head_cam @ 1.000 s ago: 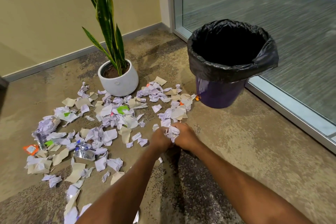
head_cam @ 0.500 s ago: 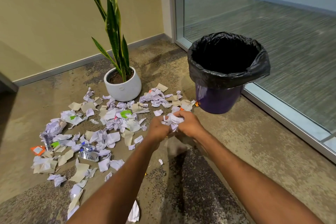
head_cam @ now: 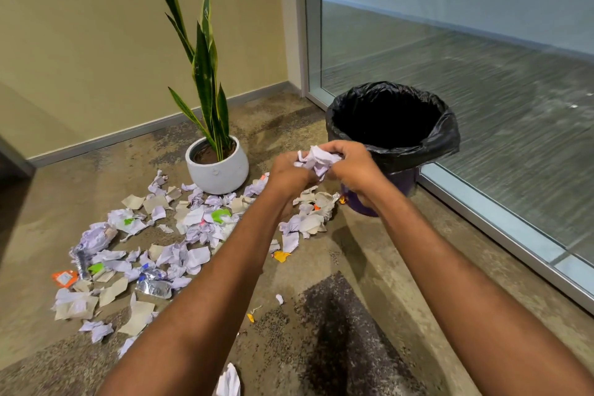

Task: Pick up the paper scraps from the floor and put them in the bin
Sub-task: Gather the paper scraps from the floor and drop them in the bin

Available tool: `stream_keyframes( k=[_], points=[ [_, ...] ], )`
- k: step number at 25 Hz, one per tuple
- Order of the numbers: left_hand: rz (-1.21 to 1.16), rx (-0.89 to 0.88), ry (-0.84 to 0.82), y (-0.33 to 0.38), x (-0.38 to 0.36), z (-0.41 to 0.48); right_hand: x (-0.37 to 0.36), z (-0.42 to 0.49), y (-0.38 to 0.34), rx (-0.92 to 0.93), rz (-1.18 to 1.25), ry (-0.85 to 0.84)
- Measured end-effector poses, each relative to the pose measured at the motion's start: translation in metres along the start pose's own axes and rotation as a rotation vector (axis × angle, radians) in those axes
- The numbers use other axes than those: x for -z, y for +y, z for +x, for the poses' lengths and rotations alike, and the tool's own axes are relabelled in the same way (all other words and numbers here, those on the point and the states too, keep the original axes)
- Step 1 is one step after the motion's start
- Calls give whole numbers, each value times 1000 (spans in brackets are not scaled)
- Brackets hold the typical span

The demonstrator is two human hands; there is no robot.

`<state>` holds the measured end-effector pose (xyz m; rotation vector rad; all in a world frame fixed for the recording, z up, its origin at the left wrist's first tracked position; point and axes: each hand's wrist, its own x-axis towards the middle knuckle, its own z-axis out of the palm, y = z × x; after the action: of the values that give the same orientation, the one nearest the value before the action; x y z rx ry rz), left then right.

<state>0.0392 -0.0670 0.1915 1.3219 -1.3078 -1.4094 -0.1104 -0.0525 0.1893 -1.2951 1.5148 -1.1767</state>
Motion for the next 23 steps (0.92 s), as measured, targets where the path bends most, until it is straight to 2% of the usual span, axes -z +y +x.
stream_keyframes(
  k=[7, 13, 17, 23],
  points=[
    [-15, -25, -95, 65, -50, 34, 50, 26, -38, -21, 77, 156],
    [-140, 145, -199, 89, -79, 59, 84, 48, -36, -185, 332, 281],
    [-239, 187, -218, 90, -82, 62, 92, 54, -25, -252, 439, 335],
    [-274, 128, -194, 84, -66, 53, 81, 48, -18, -183, 477, 427]
  ],
)
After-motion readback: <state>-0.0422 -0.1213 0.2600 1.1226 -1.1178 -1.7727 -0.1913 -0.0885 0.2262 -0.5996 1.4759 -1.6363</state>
